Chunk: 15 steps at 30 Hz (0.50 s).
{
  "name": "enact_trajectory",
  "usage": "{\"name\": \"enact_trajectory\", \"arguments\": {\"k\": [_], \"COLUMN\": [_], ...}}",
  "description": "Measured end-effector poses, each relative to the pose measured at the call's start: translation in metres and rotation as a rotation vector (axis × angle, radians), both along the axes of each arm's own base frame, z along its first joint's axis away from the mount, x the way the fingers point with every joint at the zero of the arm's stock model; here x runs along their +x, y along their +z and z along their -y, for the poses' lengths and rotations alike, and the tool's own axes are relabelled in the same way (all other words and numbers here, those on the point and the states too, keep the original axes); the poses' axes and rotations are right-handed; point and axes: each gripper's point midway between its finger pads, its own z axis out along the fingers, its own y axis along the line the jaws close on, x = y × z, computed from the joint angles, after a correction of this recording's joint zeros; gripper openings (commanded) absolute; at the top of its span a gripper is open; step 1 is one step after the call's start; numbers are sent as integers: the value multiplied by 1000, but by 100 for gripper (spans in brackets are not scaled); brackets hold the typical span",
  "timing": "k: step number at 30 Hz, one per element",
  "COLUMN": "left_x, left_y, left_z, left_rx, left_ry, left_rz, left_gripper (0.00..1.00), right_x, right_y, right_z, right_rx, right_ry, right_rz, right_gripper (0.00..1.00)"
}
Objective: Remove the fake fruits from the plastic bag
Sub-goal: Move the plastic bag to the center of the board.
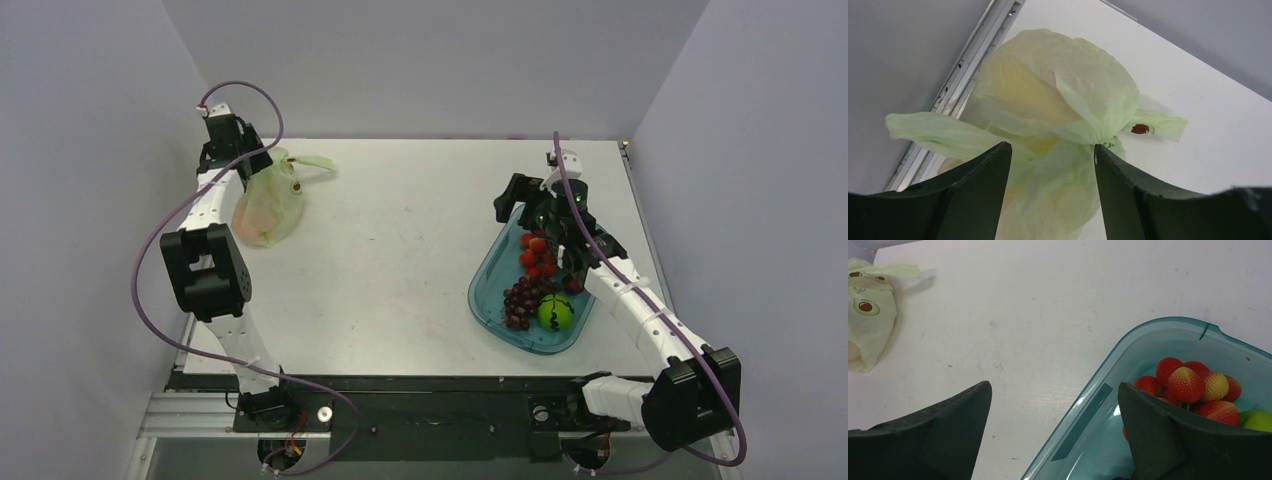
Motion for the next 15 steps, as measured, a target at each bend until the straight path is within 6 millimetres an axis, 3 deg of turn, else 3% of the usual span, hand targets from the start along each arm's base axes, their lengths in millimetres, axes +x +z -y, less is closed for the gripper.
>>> {"name": "enact_trajectory", "arguments": {"k": [4, 6, 11, 13, 15], "left_x": [10, 8, 3, -3, -13], "left_y": [-30, -46, -65, -76, -88], "left_z": [10, 19, 48, 60, 73], "left_rx": [-5, -21, -57, -85, -109], "left_ry": [-79, -118, -205, -231, -261], "left_rz": [-73, -118, -160, -181, -210], "left_gripper": [55, 43, 7, 0, 0], "right_x": [1, 0, 0, 0, 0], "right_y": [1, 1, 1, 1, 1], "right_z": [0, 0, 0, 0, -1], "right_rx": [-8, -12, -15, -14, -11], "right_ry": [3, 5, 6, 9, 13], "right_rz": [-4, -5, -6, -5, -4], "right_gripper": [92, 92, 92, 92, 92]}}
